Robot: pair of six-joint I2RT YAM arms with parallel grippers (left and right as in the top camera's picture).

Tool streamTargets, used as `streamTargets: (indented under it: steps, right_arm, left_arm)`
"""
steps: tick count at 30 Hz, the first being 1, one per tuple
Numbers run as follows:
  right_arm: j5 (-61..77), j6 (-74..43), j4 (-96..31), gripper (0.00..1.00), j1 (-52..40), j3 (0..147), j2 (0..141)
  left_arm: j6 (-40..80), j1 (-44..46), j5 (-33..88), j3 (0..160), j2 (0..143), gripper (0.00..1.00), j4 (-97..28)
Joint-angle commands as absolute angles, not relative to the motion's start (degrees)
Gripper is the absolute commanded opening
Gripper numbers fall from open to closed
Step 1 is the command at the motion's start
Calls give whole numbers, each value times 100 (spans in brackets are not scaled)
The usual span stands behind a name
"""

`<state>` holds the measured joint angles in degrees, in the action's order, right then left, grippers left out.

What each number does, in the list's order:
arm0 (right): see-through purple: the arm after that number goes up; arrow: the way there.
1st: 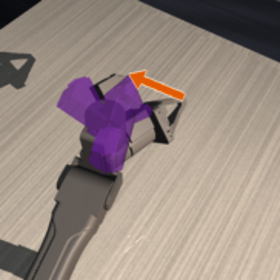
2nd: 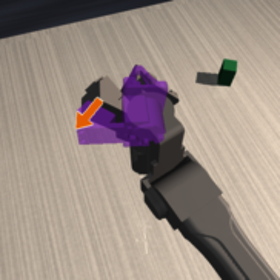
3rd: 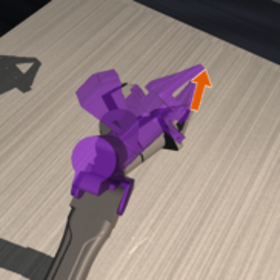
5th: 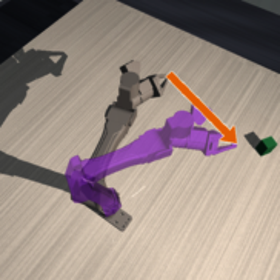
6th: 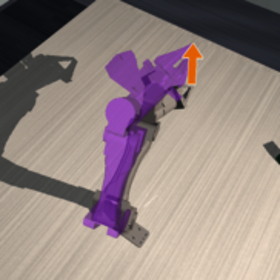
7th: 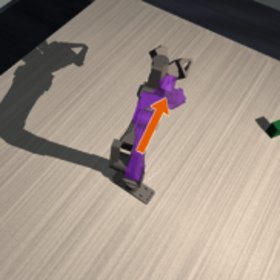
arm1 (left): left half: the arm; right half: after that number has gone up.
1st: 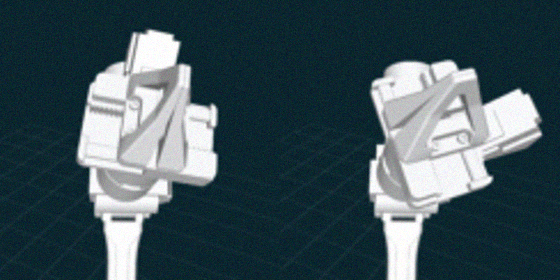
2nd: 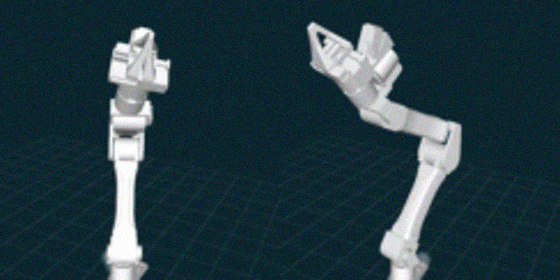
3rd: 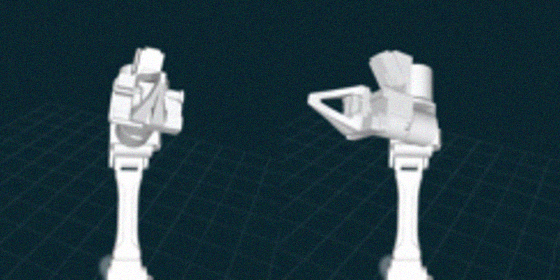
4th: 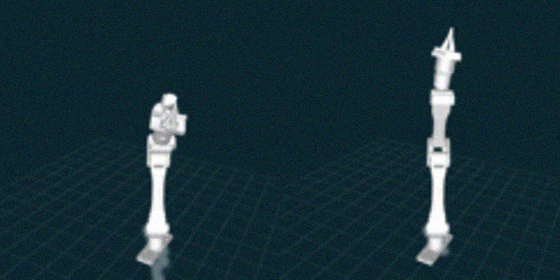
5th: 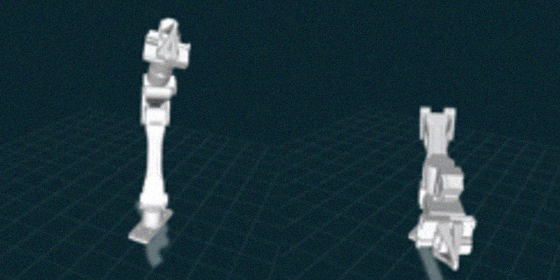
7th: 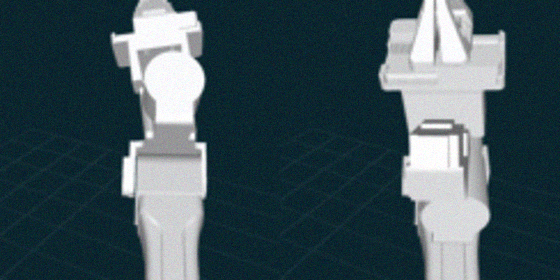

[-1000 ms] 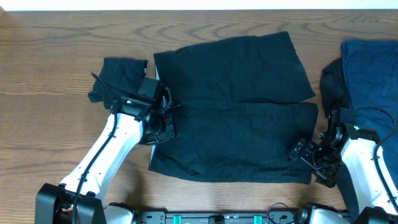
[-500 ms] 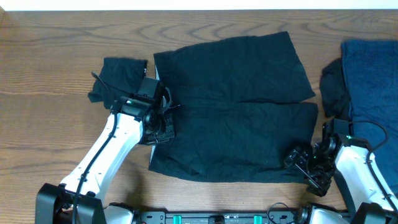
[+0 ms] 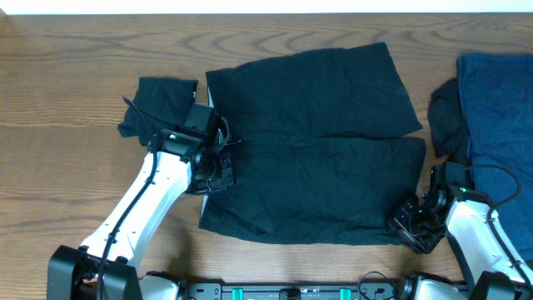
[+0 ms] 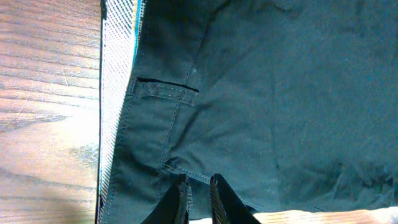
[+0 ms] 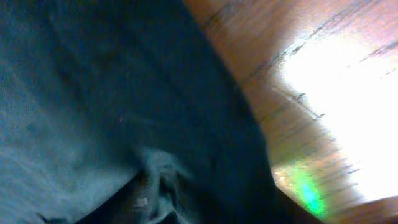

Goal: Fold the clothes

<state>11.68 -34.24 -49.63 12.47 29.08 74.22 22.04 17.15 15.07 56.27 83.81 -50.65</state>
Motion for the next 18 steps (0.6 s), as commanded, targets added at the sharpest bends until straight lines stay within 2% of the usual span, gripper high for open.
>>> streamTargets:
  steps: [1, 4, 9, 11, 13, 15, 18]
  right_arm:
    - [1201, -3354, -4880, 27, 1170, 2797, 7452]
    - [1205, -3291, -4884, 1, 1170, 2797, 7452]
    - [1205, -3291, -4884, 1, 1170, 2797, 7452]
    - [1203, -3291, -4884, 1, 1170, 2797, 7452]
    - [1203, -3291, -4884, 1, 1170, 2797, 7452]
    - [1203, -3288, -4882, 1, 1170, 2797, 7452]
    - [1205, -3264, -4882, 1, 1170, 2797, 7452]
  left_arm:
    - [2102, 1706, 1396, 5649, 8385, 15, -5194]
    - [2108, 1706, 1120, 5601, 8385, 14, -5408]
    - [2718, 1706, 1111, 5341, 8385, 15, -5651]
    - [3065, 1706, 1105, 5127, 8385, 22, -5621]
    - [3332, 1706, 1105, 4956, 8385, 25, -5537]
    - [3559, 1706, 1107, 4801, 8385, 43, -5494]
    - [3588, 1706, 1107, 4648, 8385, 59, -5485]
